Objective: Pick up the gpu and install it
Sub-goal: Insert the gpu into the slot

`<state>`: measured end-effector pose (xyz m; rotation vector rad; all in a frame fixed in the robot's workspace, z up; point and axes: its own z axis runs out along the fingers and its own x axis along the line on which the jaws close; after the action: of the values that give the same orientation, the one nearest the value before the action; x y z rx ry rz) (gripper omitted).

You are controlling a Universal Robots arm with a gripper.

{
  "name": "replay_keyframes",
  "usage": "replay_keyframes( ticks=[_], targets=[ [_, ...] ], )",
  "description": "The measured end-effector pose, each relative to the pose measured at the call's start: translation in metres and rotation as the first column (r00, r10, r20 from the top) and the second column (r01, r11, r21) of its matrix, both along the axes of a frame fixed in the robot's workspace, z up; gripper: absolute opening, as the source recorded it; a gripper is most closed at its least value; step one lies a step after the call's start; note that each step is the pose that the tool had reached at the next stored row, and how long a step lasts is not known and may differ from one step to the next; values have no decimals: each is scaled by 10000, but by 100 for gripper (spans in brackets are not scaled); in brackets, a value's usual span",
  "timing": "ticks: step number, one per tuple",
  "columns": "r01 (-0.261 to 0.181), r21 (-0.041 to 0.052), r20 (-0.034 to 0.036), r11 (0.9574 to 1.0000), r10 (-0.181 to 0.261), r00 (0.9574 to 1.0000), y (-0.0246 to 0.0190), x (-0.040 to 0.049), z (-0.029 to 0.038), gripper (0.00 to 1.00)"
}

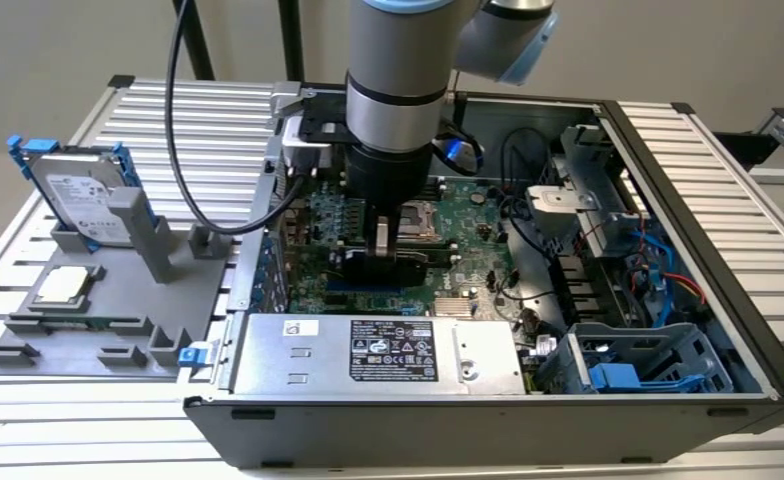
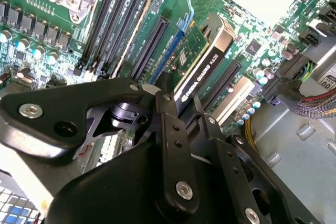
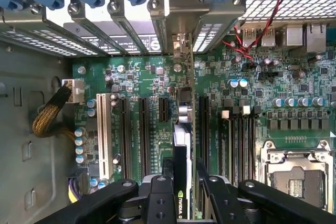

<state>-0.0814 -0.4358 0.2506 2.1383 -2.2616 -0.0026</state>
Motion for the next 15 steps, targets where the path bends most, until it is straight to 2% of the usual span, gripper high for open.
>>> replay_keyframes(
  ticks=[7, 15],
  targets=[
    [-2, -14, -4, 10000, 2, 10000, -15, 0, -8, 0],
    [-2, -9, -1, 10000, 2, 10000, -15, 1, -58, 0]
  ],
)
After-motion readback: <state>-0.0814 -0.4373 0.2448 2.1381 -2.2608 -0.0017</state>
